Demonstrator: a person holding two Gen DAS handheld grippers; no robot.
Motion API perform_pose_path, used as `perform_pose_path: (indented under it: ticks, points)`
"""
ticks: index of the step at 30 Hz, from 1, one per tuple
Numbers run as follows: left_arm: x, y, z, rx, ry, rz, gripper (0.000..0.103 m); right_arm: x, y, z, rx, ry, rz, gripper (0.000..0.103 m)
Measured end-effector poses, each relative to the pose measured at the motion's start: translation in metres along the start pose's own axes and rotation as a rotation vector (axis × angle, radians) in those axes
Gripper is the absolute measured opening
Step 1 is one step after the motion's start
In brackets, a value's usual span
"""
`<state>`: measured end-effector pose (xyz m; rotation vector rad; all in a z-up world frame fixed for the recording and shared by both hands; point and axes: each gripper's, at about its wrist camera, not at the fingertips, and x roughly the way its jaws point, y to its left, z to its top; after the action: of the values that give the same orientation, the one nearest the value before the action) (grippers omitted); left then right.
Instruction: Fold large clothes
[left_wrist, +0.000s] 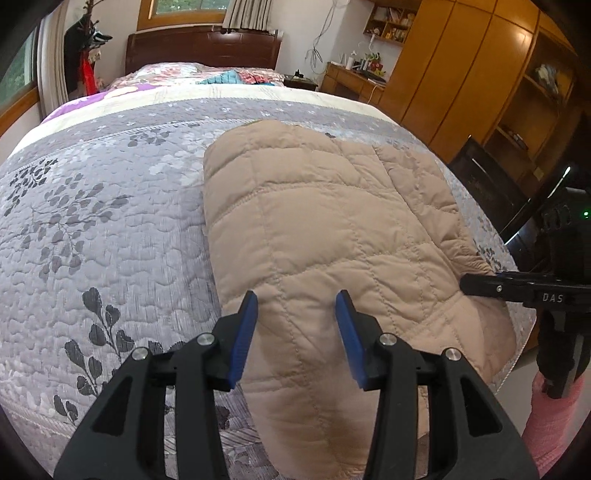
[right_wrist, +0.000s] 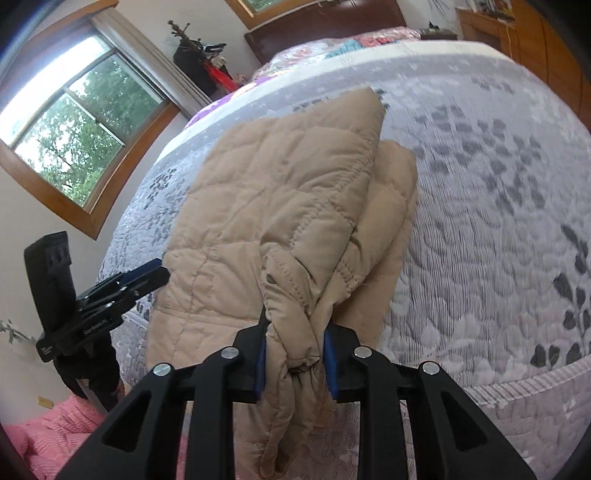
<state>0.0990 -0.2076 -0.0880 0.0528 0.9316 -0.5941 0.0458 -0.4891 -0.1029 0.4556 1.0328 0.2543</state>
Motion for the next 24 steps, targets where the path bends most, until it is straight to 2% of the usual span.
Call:
perform_pose_path:
  ticks: [9, 14, 24]
  points:
    - [0.013, -0.007, -0.007, 0.039, 0.0, 0.031, 0.048, 0.031, -0.02, -0.009, 0.039, 0.033, 0.008, 0.029]
    - [0.02, -0.008, -0.012, 0.052, -0.004, 0.046, 0.049, 0.041, -0.027, -0.015, 0.054, 0.018, 0.038, 0.03]
    - [0.031, -0.004, -0.018, 0.054, -0.013, 0.057, 0.051, 0.044, -0.025, -0.023, 0.05, -0.012, 0.036, 0.03]
